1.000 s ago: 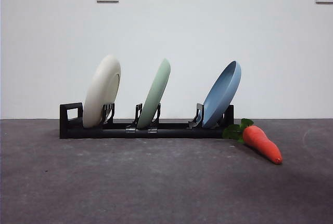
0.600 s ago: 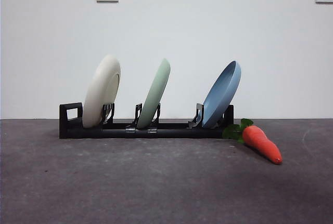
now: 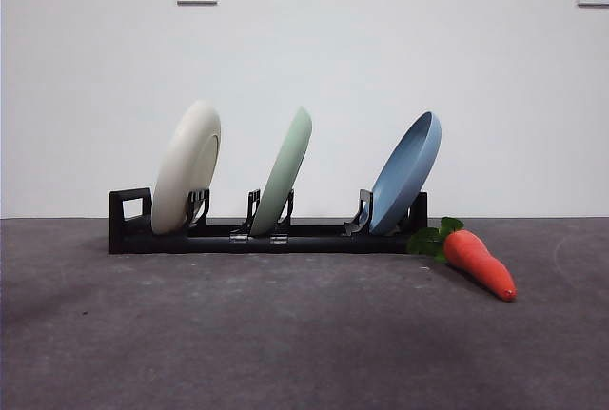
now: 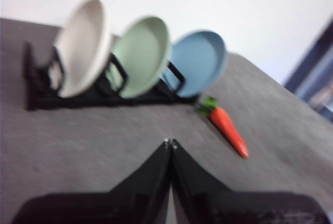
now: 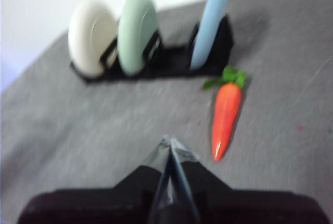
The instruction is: Take the green plate from the plate rack,put the plate on the table,take the carrot from the table,put the carrot in the plate
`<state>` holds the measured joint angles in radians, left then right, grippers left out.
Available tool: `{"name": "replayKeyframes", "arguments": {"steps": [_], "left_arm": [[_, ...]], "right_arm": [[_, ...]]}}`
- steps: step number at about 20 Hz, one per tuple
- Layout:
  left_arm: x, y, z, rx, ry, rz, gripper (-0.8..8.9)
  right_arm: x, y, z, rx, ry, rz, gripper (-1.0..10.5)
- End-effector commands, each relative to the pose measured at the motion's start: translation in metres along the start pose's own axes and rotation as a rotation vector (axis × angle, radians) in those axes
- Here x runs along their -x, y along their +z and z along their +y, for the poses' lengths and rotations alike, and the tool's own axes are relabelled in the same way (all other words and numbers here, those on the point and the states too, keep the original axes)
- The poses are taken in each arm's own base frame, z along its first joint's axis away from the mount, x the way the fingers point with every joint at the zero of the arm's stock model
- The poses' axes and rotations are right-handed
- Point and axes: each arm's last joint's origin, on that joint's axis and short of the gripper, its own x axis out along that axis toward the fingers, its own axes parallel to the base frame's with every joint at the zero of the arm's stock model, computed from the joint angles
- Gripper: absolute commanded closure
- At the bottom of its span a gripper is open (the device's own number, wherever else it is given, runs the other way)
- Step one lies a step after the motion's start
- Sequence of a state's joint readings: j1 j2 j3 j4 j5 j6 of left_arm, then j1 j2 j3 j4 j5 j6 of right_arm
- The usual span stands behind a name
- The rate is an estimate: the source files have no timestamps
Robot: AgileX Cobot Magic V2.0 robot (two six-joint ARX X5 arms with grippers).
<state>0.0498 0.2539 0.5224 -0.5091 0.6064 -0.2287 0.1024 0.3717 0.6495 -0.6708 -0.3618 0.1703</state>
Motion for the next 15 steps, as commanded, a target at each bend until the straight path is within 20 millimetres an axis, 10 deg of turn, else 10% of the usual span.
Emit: {"name": "replayKeyframes", "arguments": {"steps": [1, 12, 15], "left_arm": [[-0.001, 0.010, -0.003, -0.049, -0.066, 0.058, 8.21], [-0.007, 0.029, -0.006, -0.078, -0.155, 0.290, 7.77], [-0.008, 0.029, -0.006, -0.068, -0.152, 0.294, 2.74]], "right_arm": [[0.002, 0.012, 0.004, 0.106, 0.029, 0.109, 9.6], [-0.007, 0.030, 0.005, 0.131, 0.088, 0.416, 9.3], [-0.008, 0.030, 0.005, 0.130, 0.088, 0.420, 5.1]]}}
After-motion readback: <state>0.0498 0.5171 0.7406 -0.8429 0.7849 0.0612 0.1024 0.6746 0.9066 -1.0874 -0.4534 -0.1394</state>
